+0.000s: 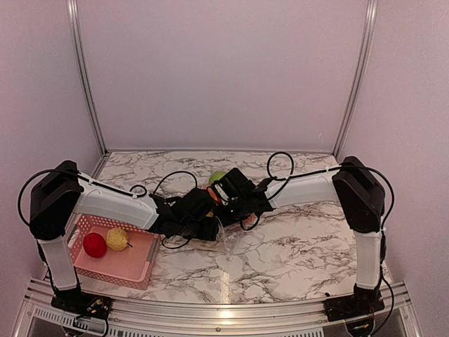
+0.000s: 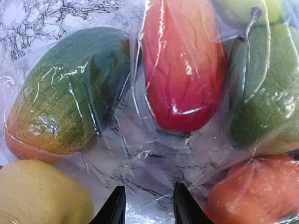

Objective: Open the zip-top bag and remove the fake food
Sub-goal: Pick up the fake fruit from the zipper food storage bag, then place the fake fruit in the bin.

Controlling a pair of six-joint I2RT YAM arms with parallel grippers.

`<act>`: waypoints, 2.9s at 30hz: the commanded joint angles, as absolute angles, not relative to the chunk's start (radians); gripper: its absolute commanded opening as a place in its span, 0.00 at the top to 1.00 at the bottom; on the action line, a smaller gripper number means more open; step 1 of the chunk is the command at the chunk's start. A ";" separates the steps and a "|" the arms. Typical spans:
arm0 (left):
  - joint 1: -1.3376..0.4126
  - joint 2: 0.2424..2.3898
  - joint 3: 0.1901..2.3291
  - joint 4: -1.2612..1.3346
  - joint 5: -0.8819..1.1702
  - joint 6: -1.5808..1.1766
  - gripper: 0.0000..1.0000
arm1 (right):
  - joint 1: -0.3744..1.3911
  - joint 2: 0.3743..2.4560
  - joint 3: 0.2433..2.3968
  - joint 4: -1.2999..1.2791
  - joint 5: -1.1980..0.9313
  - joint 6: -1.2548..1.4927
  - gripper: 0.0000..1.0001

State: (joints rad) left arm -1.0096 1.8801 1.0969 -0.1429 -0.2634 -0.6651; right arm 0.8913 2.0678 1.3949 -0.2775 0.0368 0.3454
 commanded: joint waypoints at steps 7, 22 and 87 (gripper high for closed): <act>-1.008 1.729 1.063 -0.233 -0.153 -0.676 0.46 | 0.867 2.045 1.384 -0.252 0.060 0.395 0.66; -1.020 1.515 0.963 -0.418 -0.086 -0.736 0.46 | 0.844 2.056 1.387 -0.215 0.047 0.397 0.66; -0.828 1.020 0.669 -0.459 -0.281 -0.887 0.11 | 0.890 2.192 1.789 -0.348 0.056 0.338 0.65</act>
State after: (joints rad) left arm -0.8257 1.0172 0.6327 -0.4931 -0.3145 -0.9531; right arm 0.8833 2.1242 1.7016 -0.2901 0.0345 0.3595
